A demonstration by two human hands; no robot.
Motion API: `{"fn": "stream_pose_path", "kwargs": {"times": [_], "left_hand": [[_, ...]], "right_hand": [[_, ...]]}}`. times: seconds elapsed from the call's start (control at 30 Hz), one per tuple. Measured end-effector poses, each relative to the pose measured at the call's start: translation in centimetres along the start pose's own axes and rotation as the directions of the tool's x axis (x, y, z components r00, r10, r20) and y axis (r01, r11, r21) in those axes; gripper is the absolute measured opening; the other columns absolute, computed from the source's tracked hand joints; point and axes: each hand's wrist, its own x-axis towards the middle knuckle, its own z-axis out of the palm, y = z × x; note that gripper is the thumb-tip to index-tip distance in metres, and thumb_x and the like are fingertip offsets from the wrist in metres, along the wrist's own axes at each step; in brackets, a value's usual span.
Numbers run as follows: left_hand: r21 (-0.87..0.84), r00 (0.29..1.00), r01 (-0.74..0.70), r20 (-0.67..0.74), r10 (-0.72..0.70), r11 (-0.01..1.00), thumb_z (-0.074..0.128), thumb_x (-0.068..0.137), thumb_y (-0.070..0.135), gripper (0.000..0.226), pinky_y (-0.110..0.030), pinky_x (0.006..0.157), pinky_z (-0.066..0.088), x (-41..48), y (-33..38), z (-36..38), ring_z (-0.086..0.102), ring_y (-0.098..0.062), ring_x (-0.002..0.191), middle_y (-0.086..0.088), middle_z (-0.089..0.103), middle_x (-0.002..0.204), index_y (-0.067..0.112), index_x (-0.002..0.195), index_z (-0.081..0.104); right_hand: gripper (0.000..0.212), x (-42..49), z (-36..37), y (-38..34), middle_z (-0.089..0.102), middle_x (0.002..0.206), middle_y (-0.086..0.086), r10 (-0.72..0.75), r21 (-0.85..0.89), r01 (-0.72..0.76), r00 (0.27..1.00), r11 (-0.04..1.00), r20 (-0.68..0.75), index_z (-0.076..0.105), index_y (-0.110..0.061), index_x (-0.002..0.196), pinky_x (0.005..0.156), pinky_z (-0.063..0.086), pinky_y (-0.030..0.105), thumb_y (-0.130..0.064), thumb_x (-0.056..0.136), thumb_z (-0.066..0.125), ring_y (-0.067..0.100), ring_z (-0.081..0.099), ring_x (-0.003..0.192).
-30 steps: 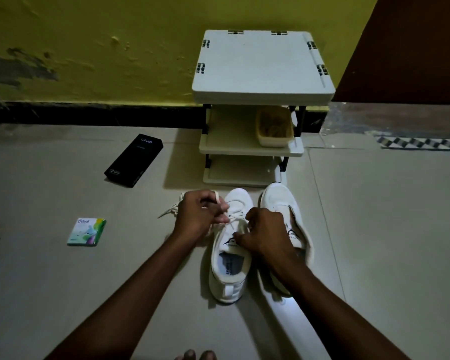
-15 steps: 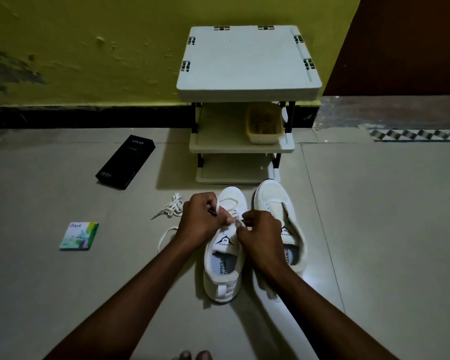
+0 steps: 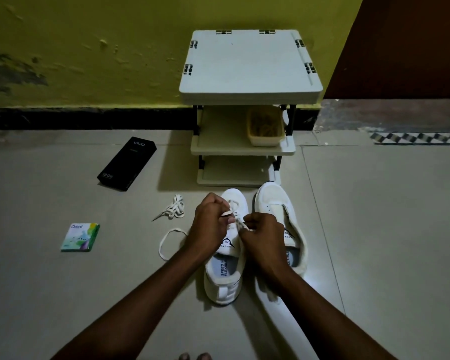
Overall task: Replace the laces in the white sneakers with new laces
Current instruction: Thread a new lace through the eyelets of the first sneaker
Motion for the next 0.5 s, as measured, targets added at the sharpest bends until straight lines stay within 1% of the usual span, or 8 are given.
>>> {"fn": "stream_pose_path", "kwargs": {"times": [0.03,0.07,0.13,0.2,0.27,0.3,0.37,0.5], "left_hand": [[0.006,1.000,0.005,-0.021,-0.005,1.000,0.062,0.085,-0.020,0.008,-0.001,0.069,0.041,-0.2,-0.1,0.3,0.059,0.010,0.076,-0.010,0.055,0.096,-0.015,0.086,0.068],[0.015,0.999,0.019,-0.040,-0.018,1.000,0.062,0.086,-0.019,0.007,-0.001,0.069,0.041,-0.3,-0.3,0.6,0.059,0.006,0.075,-0.009,0.055,0.094,-0.014,0.086,0.068],[0.009,0.997,0.048,-0.053,-0.048,0.999,0.066,0.090,-0.009,0.006,-0.001,0.070,0.037,-0.4,-0.4,1.1,0.055,-0.005,0.077,-0.006,0.056,0.091,-0.007,0.088,0.071],[-0.003,0.998,0.049,-0.033,-0.049,0.999,0.068,0.091,0.000,0.005,-0.007,0.070,0.036,-0.5,-0.3,1.3,0.056,-0.016,0.082,-0.005,0.062,0.088,0.002,0.088,0.071],[-0.014,0.999,0.042,-0.026,-0.043,0.999,0.068,0.090,0.002,0.015,-0.014,0.067,0.038,-0.5,-0.3,1.3,0.060,-0.018,0.079,-0.002,0.067,0.079,0.011,0.079,0.067],[-0.017,0.999,0.045,-0.029,-0.045,0.999,0.068,0.090,0.002,0.020,-0.014,0.065,0.038,-0.5,-0.2,1.2,0.060,-0.018,0.075,0.001,0.066,0.074,0.015,0.075,0.065],[-0.023,0.998,0.058,-0.033,-0.059,0.998,0.069,0.089,0.003,0.019,-0.020,0.064,0.040,-0.4,0.0,1.1,0.061,-0.018,0.073,0.001,0.066,0.070,0.014,0.074,0.065],[-0.024,0.994,0.108,-0.023,-0.108,0.994,0.074,0.086,0.006,0.013,-0.032,0.071,0.046,-0.2,-0.2,1.3,0.066,-0.022,0.077,-0.003,0.071,0.073,0.011,0.074,0.071]], "right_hand": [[0.031,0.0,0.0,0.0,0.072,0.104,0.002,-0.001,-0.004,0.001,1.000,1.000,-0.003,0.072,-0.012,0.112,0.077,0.040,0.017,-0.012,0.081,0.070,0.013,0.065,0.098],[0.031,0.1,0.0,0.0,0.072,0.102,0.002,0.000,0.000,0.000,1.000,1.000,-0.005,0.072,-0.012,0.111,0.075,0.040,0.016,-0.011,0.080,0.071,0.012,0.065,0.097],[0.029,0.1,0.0,0.1,0.072,0.098,-0.001,0.002,0.014,-0.002,1.000,1.000,-0.005,0.073,-0.012,0.108,0.070,0.039,0.010,-0.010,0.080,0.071,0.009,0.065,0.093],[0.028,0.2,0.0,0.2,0.071,0.097,-0.003,0.002,0.020,-0.002,1.000,1.000,0.001,0.072,-0.013,0.108,0.070,0.039,0.006,-0.012,0.080,0.071,0.009,0.066,0.094],[0.029,0.2,0.0,0.3,0.070,0.096,-0.003,0.012,0.024,-0.012,1.000,1.000,0.006,0.072,-0.013,0.109,0.068,0.036,0.002,-0.012,0.080,0.071,0.009,0.066,0.095],[0.029,0.2,0.0,0.3,0.070,0.097,-0.003,0.015,0.024,-0.015,1.000,1.000,0.003,0.072,-0.014,0.109,0.067,0.035,0.000,-0.012,0.080,0.070,0.009,0.065,0.094],[0.030,0.3,0.0,0.4,0.071,0.100,-0.002,0.020,0.024,-0.020,1.000,1.000,0.001,0.072,-0.013,0.111,0.065,0.035,-0.003,-0.011,0.081,0.070,0.008,0.064,0.094],[0.031,0.4,0.0,0.6,0.072,0.104,0.000,0.012,0.022,-0.012,1.000,1.000,0.001,0.072,-0.012,0.112,0.067,0.036,-0.001,-0.011,0.081,0.070,0.007,0.063,0.093]]}}
